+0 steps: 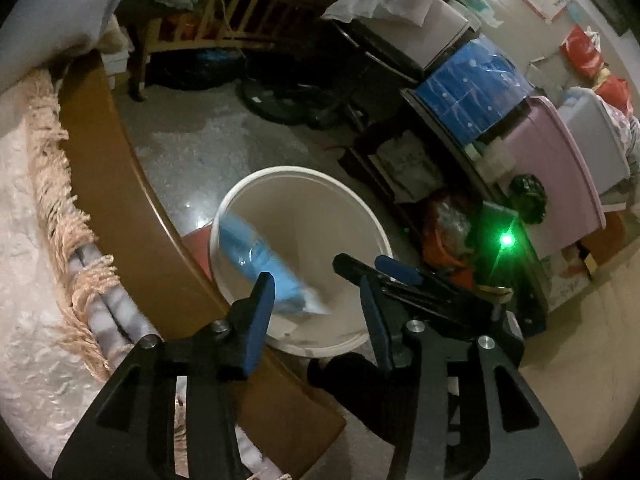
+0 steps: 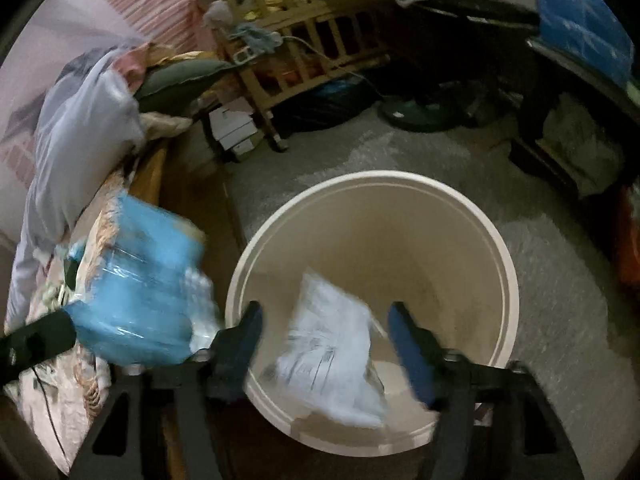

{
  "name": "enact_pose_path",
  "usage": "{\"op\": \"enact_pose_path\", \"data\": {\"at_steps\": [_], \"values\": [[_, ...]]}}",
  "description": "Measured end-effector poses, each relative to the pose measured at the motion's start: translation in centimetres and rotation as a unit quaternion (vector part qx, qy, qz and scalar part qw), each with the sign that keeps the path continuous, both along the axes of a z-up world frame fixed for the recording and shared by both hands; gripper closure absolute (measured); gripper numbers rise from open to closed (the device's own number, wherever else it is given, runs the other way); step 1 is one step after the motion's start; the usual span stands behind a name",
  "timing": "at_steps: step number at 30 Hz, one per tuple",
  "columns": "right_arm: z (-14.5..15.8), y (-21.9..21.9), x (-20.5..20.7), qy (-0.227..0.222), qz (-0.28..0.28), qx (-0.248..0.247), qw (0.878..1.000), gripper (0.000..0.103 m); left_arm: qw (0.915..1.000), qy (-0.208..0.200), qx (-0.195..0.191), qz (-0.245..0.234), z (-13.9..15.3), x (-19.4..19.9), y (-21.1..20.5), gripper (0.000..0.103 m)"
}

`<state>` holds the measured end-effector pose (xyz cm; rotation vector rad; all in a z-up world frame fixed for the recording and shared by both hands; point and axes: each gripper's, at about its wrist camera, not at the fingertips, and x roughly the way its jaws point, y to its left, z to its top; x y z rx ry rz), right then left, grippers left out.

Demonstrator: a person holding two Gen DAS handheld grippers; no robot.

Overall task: Collect trash
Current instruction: 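Open both grippers to drop the packet and wrapper into the bucket, then move both tools back over the trash on the bed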

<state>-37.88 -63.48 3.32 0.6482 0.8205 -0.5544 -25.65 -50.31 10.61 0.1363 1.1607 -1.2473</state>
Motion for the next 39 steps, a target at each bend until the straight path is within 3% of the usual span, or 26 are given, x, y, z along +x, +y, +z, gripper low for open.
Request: {"op": "enact_pose_path", "data": {"at_steps": [6,11,16,28,39], "values": [[0.2,0.7,-0.3,-0.005,0.005,-0.002,1.0,0.028,0.9991,-0.017,0.028,0.025,-0.4,0.8,1.7,0.06],[0.4,1.9,0.4,-0.005,0.021,-0.007,1.0,0.028,0.9954,-0.069,0.042,0.052,0.3,1.2,4.2,0.06],[1.1,3.8,1.5,-0.001,0.04,-0.02,0.999,0.028,0.9881,-0.113,0.058,0.087,0.8,1.9,7.2,0.06],[4.4,10.8,5.1,-0.021,0.1,-0.048,0.994,0.028,0.9707,-0.16,0.075,0.163,2.0,4.3,15.1,0.06],[7.1,18.8,10.5,-0.031,0.181,-0.082,0.979,0.028,0.9532,-0.182,0.088,0.224,3.0,6.4,21.8,0.06]]}}
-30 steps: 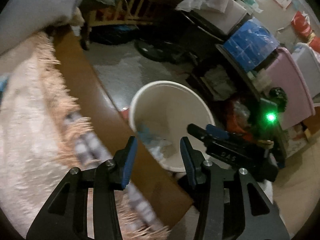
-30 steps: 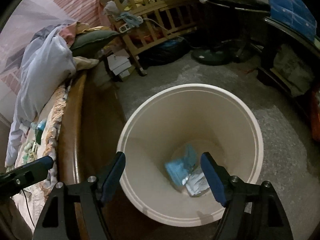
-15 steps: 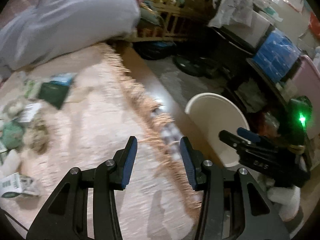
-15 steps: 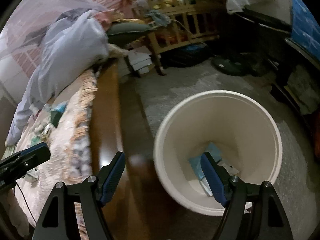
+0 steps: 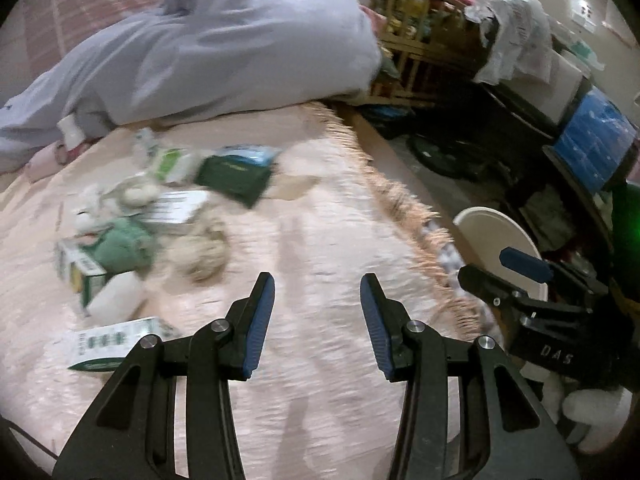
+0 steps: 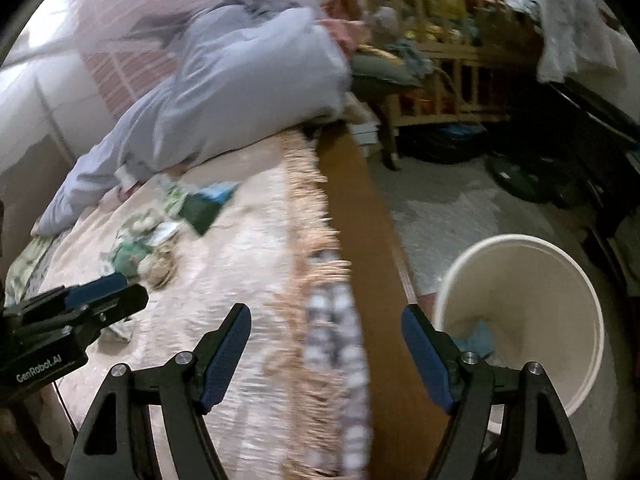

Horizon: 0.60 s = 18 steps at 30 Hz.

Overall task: Collect trash
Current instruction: 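Move both tools back over the trash on the bed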

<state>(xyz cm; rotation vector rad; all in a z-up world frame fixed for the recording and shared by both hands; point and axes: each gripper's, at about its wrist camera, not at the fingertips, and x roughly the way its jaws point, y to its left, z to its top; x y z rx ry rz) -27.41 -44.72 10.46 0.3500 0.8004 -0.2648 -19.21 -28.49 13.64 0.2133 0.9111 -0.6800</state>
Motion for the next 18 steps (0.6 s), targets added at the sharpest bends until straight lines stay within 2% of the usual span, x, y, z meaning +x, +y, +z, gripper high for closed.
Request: {"op": "enact_pose_path", "data": {"at_steps": [18], "values": [[-0.9,10.0,7.8,0.029,0.103,0.0,0.994,0.028,0.9936,-0.007,0.015,0.111,-0.4,5.4,11.9,0.06]]}}
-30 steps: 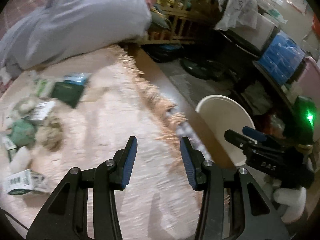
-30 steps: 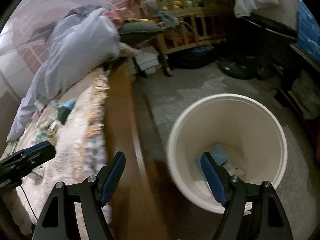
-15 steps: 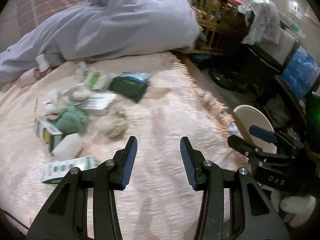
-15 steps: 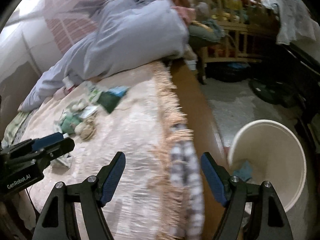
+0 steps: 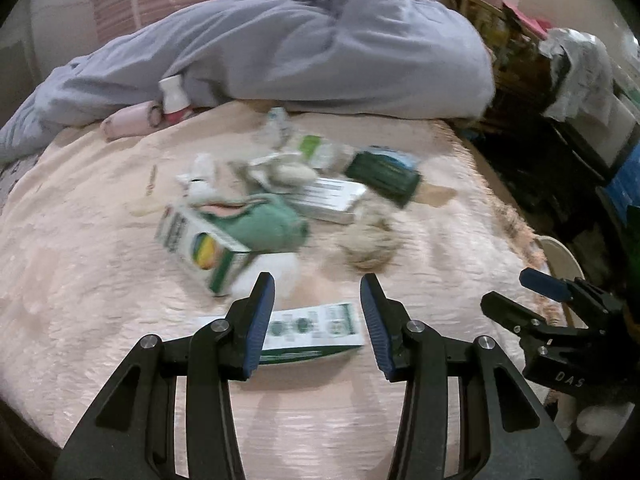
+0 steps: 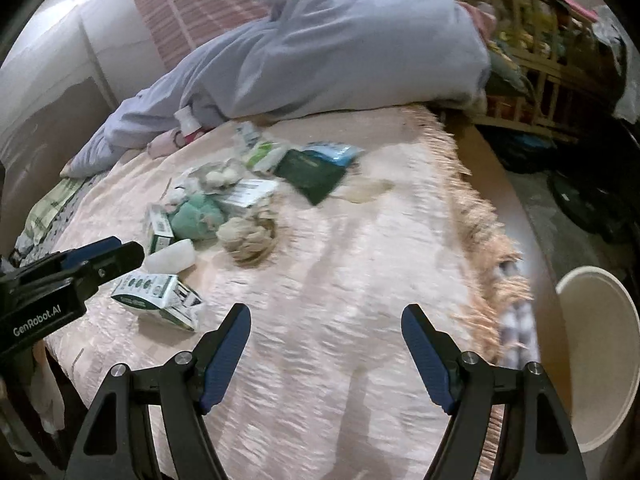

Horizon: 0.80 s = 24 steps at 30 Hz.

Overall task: Collect trash
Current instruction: 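Move both tools back over the trash on the bed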

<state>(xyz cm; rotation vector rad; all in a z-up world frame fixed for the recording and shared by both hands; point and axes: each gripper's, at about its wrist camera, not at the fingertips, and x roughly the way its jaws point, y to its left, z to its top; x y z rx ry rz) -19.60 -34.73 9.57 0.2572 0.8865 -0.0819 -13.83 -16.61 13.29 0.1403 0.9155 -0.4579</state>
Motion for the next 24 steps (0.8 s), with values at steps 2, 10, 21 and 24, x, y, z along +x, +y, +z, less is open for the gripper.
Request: {"op": "enact_pose_path", "data": {"at_steps": [2,10,21,24], "values": [[-0.1,0.7,0.7,0.002,0.006,0.001,1.0,0.028,0.9999,0.003,-0.001,0.012,-0.2,0.8,1.5,0.06],[-1.3,3.1,4.9,0.006,0.032,0.007,0.999,0.028,0.9977,0.025,-0.005,0.063,-1.5,3.6,7.1,0.06],[-3.9,4.7,11.8,0.02,0.04,0.014,0.999,0.043,0.9952,0.048,-0.044,0.073,-2.1,6.7,8.1,0.06],[-4.9,4.8,13.1,0.026,0.04,0.017,0.999,0.059,0.9944,0.054,-0.059,0.068,-1.8,7.8,7.3,0.06]]}}
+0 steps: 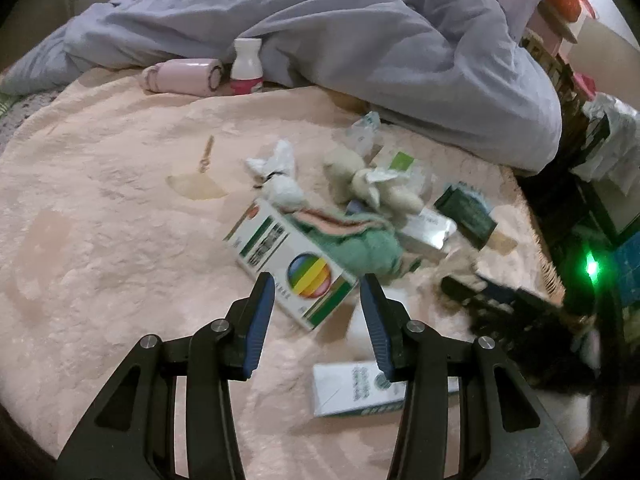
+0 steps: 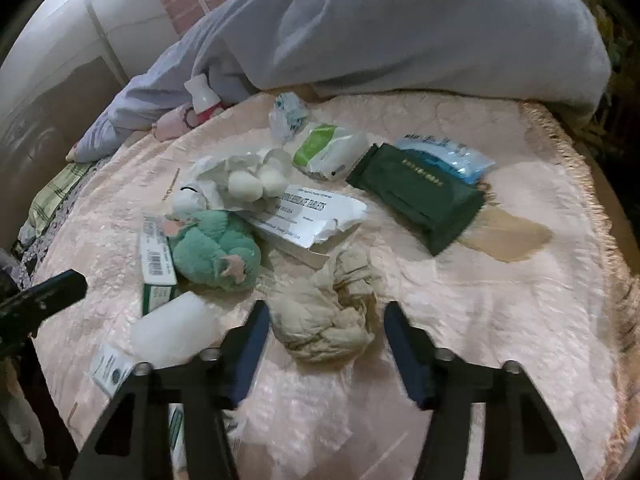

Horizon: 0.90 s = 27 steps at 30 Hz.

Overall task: Collect trash
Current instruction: 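Move both tools back over the trash on the bed, then grasp the crumpled beige tissue with the right gripper while the left gripper grasps the foil wrapper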

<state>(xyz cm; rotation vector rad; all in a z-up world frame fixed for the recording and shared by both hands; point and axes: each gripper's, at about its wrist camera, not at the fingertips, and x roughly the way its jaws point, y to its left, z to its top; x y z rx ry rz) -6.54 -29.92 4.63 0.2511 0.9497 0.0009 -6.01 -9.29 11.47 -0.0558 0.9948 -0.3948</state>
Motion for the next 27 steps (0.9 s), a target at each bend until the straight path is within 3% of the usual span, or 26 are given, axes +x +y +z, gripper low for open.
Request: {"op": "enact_pose_path", "data": {"at_steps": [5,11,17,20,27], "values": [[-0.3,-0.1,-0.2,-0.013,0.006,-0.005,1.0,0.068,0.9998,0.01,-0.016,-0.01,0.3,2.6,-2.1,0.06],[-0.9,-1.2,-1.0,-0.02,0.009,0.013,1.0,0.068,0.9973,0.045,-0.056,0.01,-0.1,7.1,-4.9,0.059],[-1.6,-1.6,-1.1,-0.025,0.009,0.036,0.999,0.068,0.9921,0.094,-0.064,0.054,-2.6,11.5,-7.0,0.057],[-1.8,-1.9,-1.0,-0.027,0.008,0.051,0.998,0.068,0.9879,0.12,-0.075,0.063,-4.0,12.5,-7.5,0.057],[-2.2,-2.2,-1.0,-0.03,0.011,0.07,0.997,0.066,0.9864,0.135,-0.079,0.051,-5.3,12.9,-9.4,0.057]]}}
